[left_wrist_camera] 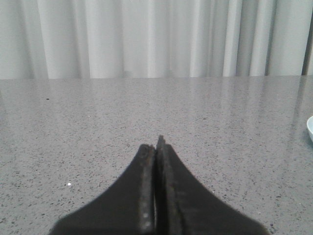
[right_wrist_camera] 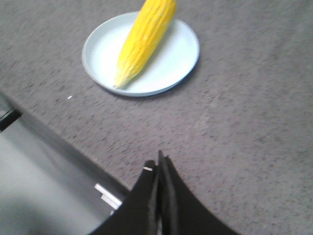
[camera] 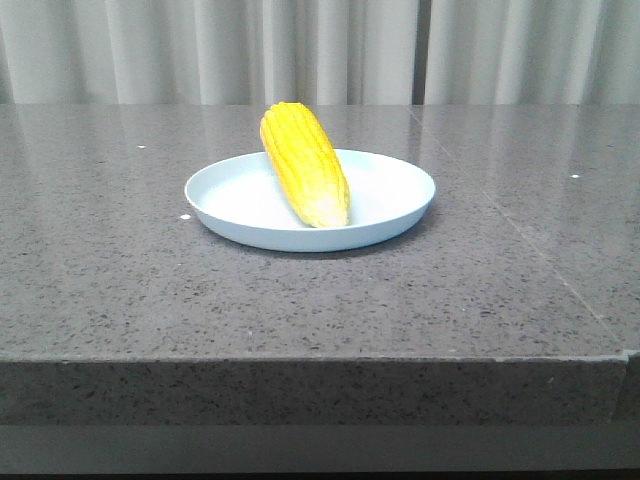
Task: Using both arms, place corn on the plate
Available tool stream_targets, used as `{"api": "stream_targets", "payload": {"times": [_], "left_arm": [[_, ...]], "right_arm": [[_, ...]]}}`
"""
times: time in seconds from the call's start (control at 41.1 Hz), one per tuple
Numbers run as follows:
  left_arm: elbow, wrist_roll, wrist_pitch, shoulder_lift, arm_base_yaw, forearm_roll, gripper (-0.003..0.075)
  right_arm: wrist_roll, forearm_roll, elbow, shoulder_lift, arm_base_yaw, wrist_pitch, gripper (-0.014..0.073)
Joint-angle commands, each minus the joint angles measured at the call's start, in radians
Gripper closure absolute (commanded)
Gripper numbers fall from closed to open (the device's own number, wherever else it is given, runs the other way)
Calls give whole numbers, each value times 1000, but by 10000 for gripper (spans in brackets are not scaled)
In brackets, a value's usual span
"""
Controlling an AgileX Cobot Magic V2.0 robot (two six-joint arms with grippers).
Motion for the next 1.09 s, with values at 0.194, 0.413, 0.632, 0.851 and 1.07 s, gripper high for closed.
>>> {"api": "stream_targets", "payload": {"times": [0.194,0.413,0.632,0.851,1.07], "left_arm": [[21,1,-81,-15,1,-9,741],[21,1,-81,-15,1,-9,741],[21,1,-81,-15,1,-9,741],[21,1,-81,-15,1,-9,741],[21,1,-81,-15,1,-9,741]], "right_arm": [[-6,3,403,-368,-323,-530,663],[-6,5,593,-494,-440,-688,663],[-6,5,692,-498,-439,-822,663],[-5,5,705,-498,-429,-852,663],[-5,5,705,-498,-429,-851,663]]}}
